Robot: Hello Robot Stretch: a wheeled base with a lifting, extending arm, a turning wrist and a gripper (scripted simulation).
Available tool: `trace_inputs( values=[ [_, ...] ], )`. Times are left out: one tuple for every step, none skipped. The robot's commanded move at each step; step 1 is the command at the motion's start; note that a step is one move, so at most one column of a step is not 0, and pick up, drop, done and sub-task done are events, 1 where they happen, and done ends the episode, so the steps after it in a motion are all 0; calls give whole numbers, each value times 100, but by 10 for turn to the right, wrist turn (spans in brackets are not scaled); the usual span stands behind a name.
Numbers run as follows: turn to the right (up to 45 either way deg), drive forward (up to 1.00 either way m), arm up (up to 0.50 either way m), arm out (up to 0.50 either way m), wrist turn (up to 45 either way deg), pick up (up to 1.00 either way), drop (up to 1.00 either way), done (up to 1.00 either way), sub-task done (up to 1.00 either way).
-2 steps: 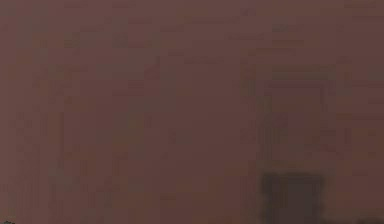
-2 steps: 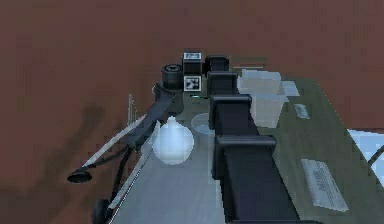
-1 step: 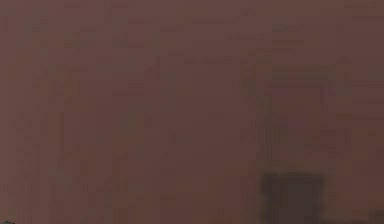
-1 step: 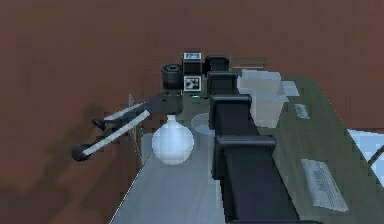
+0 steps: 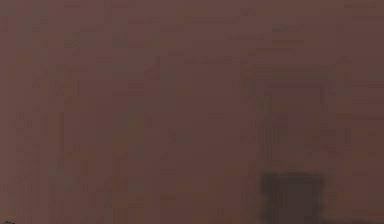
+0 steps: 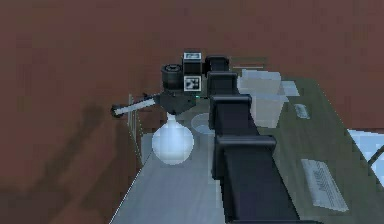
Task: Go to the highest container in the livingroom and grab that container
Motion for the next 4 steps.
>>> trace_inputs(
  values=[
    [0,0,0,0,330,0,0,0,0],
    [0,0,-28,0,0,0,0,0,0],
    [0,0,0,0,0,100,0,0,0],
    [0,0,10,0,0,0,0,0,0]
  ],
)
